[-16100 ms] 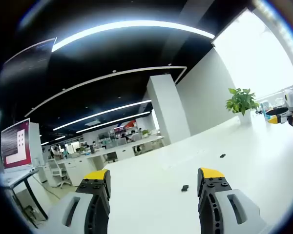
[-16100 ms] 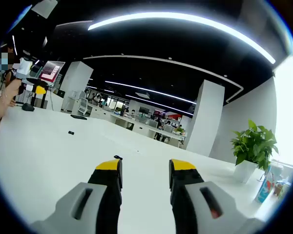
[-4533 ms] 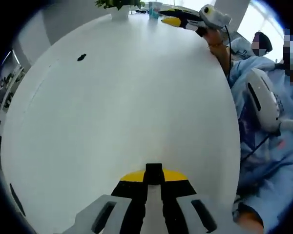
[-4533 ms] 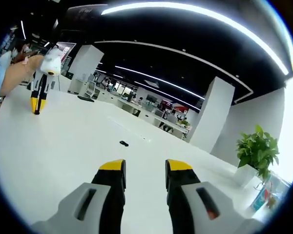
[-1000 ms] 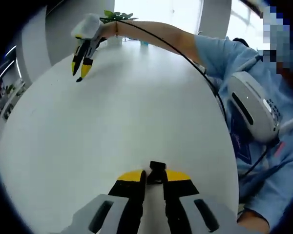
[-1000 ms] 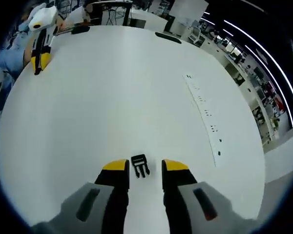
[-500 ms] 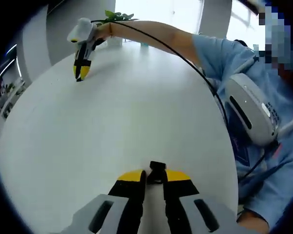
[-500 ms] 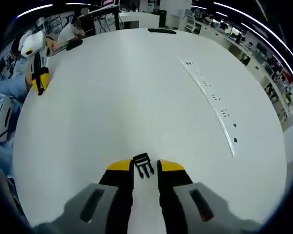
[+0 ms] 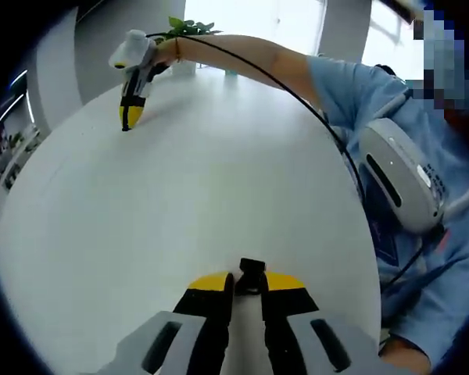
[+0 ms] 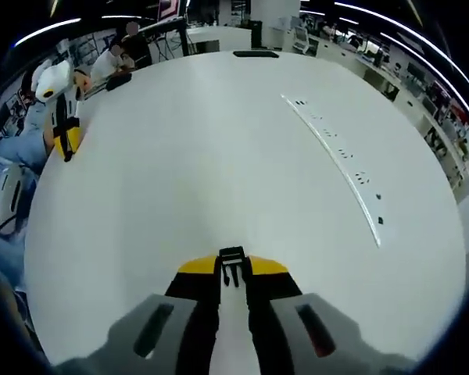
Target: Snap the two parts of the plastic buckle together until the buckle closes and remains connected.
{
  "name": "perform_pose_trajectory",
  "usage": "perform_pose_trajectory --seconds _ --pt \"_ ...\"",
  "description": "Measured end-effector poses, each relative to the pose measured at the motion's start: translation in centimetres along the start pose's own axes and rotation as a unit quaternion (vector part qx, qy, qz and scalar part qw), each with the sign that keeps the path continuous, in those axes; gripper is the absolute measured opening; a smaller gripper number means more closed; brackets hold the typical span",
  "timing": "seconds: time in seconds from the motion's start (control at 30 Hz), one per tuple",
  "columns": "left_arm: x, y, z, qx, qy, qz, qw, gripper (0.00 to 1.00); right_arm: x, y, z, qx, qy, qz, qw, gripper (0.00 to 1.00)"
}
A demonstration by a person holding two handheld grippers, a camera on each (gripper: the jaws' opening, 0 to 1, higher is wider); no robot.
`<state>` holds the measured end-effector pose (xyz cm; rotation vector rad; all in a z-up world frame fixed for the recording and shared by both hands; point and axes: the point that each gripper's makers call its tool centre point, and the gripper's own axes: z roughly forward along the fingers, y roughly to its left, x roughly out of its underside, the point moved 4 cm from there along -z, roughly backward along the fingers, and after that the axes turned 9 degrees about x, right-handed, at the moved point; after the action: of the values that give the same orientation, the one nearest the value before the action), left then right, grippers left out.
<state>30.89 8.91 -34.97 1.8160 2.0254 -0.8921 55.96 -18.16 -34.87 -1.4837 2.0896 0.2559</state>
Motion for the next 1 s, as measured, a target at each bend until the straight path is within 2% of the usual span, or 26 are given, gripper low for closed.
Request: perform_pose_trajectory --seconds 0.17,0.5,0.67,1.0 --pt "0.0 0.1 0.0 0.001 -0.001 -0.002 1.0000 0.13 0.0 0.0 -0.1 0.004 0.008 0.002 1.0000 0.12" --pt "-0.1 0.1 0.0 -0.002 0.002 0.000 1.0000 0.13 0.4 2.4 -0.7 -0.004 0.034 -0.016 0.9993 0.12" --pt "0.0 0.3 -0.1 -0.005 0.004 0.003 1.0000 0.13 0.6 3.4 -0.9 0.003 0.048 -0.023 0.9986 0.12" --pt "0.0 0.5 -0.1 -0.006 0.004 0.002 1.0000 0.13 0.8 4.1 -1.4 0.009 0.059 -0.028 0.9978 0.11"
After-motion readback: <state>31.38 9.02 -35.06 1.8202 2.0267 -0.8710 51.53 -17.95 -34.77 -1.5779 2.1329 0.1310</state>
